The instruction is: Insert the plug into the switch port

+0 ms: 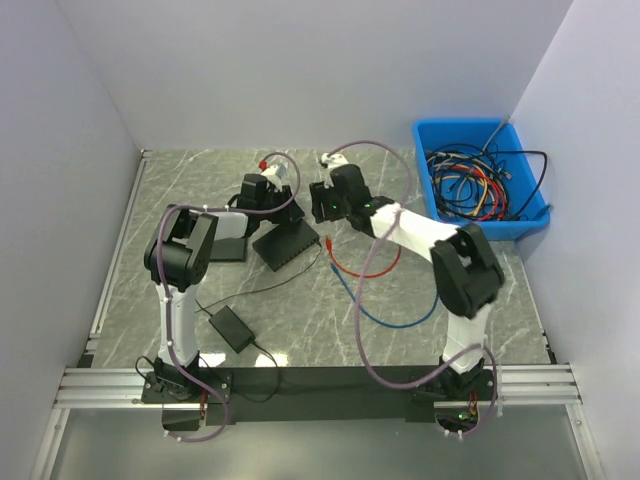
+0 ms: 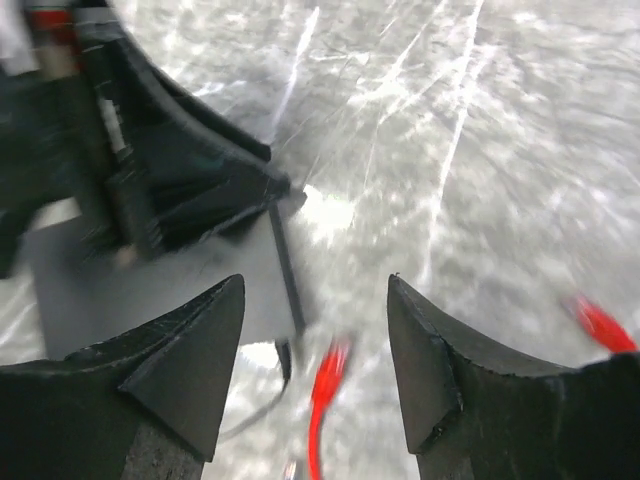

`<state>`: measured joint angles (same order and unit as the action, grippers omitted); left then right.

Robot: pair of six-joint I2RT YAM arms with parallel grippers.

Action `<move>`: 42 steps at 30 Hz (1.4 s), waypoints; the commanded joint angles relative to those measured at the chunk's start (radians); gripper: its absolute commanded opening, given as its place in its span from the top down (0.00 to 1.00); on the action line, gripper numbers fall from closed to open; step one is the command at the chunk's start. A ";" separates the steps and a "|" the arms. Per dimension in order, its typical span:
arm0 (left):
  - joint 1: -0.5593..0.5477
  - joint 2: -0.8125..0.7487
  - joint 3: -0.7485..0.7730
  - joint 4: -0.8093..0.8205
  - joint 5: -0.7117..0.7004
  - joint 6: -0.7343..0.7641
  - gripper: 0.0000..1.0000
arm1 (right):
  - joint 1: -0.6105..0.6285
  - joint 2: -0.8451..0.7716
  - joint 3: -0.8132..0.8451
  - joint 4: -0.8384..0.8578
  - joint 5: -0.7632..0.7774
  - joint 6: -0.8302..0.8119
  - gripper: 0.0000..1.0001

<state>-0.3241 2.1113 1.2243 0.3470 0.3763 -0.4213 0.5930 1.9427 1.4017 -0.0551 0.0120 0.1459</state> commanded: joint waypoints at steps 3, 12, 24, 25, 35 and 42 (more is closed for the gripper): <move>0.000 -0.066 -0.026 -0.135 -0.152 -0.062 0.54 | 0.005 -0.234 -0.182 0.124 0.063 0.070 0.34; 0.030 -0.218 -0.127 -0.090 -0.349 -0.149 0.48 | 0.027 -0.294 -0.323 0.070 0.138 0.115 0.36; 0.040 -0.323 -0.256 -0.029 -0.413 -0.168 0.44 | 0.028 -0.044 -0.144 0.015 0.121 0.142 0.43; 0.043 -0.329 -0.266 -0.022 -0.416 -0.168 0.44 | 0.030 -0.031 -0.141 0.015 0.121 0.144 0.44; 0.069 -0.364 -0.295 -0.014 -0.386 -0.168 0.45 | 0.033 0.013 -0.136 0.014 0.109 0.142 0.53; 0.071 -0.393 -0.307 -0.019 -0.387 -0.172 0.45 | 0.039 0.035 -0.150 0.020 0.095 0.152 0.58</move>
<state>-0.2554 1.7775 0.9260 0.2913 -0.0196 -0.5804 0.6197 1.9682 1.2270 -0.0525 0.1101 0.2855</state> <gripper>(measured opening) 0.548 0.425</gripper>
